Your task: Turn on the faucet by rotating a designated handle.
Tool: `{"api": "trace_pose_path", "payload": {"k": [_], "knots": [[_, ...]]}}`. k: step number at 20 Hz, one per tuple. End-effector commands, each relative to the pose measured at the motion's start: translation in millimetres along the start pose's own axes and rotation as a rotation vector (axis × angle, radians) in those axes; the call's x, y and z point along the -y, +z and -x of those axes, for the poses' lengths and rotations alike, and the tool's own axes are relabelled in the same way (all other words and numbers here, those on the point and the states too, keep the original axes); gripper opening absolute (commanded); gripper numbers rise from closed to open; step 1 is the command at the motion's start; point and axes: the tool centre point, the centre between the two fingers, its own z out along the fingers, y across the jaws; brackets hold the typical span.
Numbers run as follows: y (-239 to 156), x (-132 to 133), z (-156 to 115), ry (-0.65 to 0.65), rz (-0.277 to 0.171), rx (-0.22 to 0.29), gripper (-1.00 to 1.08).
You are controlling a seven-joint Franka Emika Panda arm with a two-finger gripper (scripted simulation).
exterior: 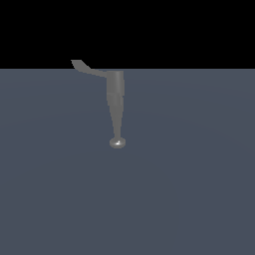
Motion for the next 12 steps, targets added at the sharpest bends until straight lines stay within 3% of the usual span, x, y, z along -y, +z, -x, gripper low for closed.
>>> {"api": "trace_pose_path", "payload": {"k": [1,12], "knots": [[1.5,3.0,-8.2,0.034,-0.008,0.003,-1.0],[15.6,24.8,-60.7,0.258,-0.05,0.028,-1.0]]}}
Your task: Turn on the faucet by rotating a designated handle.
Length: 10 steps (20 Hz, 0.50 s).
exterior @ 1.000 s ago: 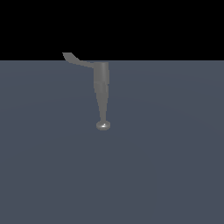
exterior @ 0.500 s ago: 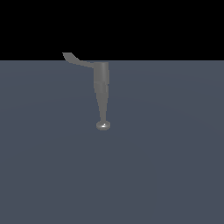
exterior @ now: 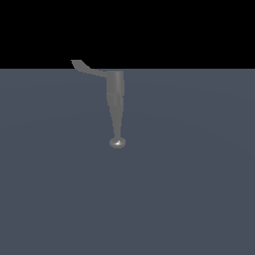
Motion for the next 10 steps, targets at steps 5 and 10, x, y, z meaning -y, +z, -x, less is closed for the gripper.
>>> {"api": "trace_pose_path", "payload": {"k": [5,10], "knots": [[13.2,22.1,-29.4,0.149,-0.017,0.018,-1.0],[25.9,39.8,-51.1,0.265,-0.024,0.031,-1.0]]}}
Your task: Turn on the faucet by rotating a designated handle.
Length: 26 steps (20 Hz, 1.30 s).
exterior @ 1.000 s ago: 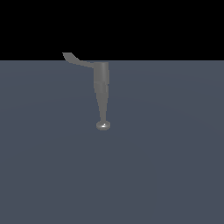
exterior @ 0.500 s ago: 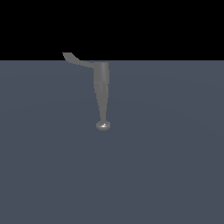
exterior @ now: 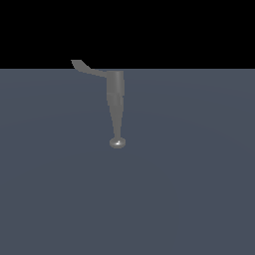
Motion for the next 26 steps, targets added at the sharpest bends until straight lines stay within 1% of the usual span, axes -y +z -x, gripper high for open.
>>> {"api": "trace_pose_path", "payload": {"k": [1,14,26], "knots": [[6.8,11.3,-8.7,0.06,-0.003,0.006,-1.0],[51.1,69.7,-48.6,0.366,0.004,0.024,-1.0],[103.4,123.6,-77.0,0.648,0.027,0.012,-1.0]]}}
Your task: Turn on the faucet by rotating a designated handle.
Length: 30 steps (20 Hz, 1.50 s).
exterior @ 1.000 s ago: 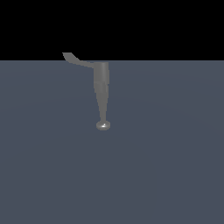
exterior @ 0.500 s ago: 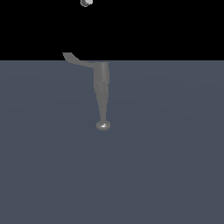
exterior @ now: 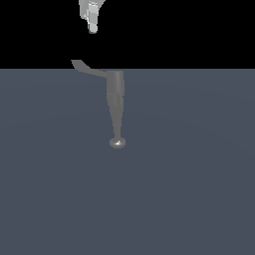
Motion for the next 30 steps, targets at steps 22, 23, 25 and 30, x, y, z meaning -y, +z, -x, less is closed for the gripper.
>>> {"api": "trace_pose_path", "payload": {"k": [22,23,25,30], "knots": [[82.0,74.9,20.2,0.375,0.006,-0.062,-1.0],[82.7,75.4,20.4,0.378,0.006,-0.062,-1.0],[83.2,75.8,20.5,0.38,0.006,-0.063,-1.0],[83.3,73.3,21.5,0.379,0.006,-0.063,-1.0]]}}
